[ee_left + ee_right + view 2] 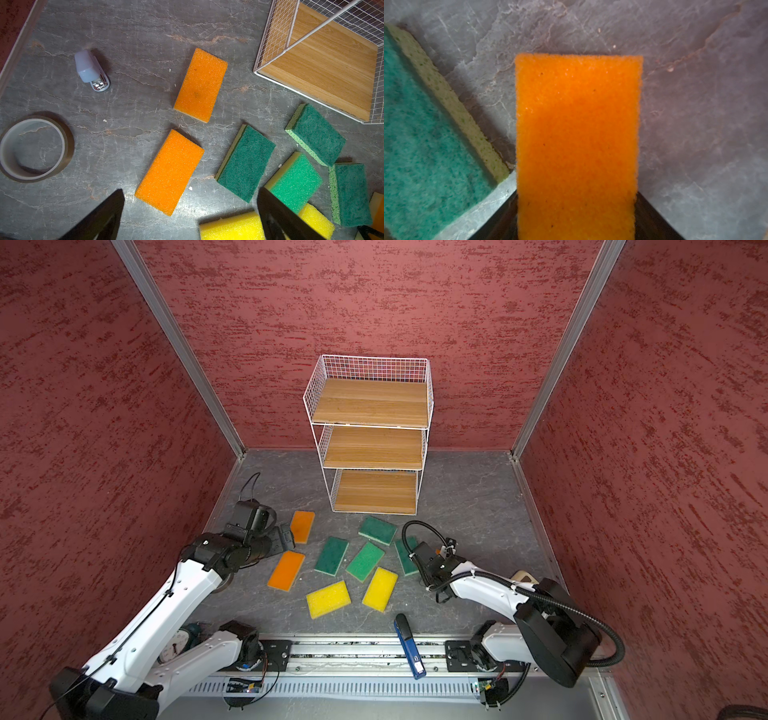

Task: Place and organize the cleaning sponges onto the shelf
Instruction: 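Lower the right gripper and close it on the orange sponge, then lift the orange sponge with the right gripper toward the top shelf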

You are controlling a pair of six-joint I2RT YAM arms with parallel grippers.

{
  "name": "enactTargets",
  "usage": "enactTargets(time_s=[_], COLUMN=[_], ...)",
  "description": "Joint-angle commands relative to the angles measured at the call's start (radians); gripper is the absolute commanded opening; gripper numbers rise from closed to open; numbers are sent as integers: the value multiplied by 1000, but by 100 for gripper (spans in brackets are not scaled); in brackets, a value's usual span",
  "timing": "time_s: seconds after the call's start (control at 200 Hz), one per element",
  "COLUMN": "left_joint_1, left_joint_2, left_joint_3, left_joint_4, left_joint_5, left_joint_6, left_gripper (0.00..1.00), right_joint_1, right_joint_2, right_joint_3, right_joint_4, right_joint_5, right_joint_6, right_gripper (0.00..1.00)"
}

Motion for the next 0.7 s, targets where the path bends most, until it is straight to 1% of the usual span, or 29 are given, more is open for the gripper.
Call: enactTargets(time_s=[0.0,0.225,0.451,0.696], left_joint_1=[-5,-5,-5,-6], left_joint_2=[-22,-43,-80,-106], left_joint_3=[-15,-5,-4,17], left_joint_4=[22,10,15,4], left_joint_5=[0,-6,5,18], left_joint_6=[-7,10,11,13], left_gripper=[100,100,100,100], right_joint_1=[-2,15,39,59], right_joint_2=[39,13,-74,-186], right_joint_3=[-21,12,87,199], right_joint_4=[-26,-90,-220,-330], right_joint_5=[-74,-76,-23,-3], right_joint_6=[1,-4,-2,-14], right_gripper=[69,63,61,60])
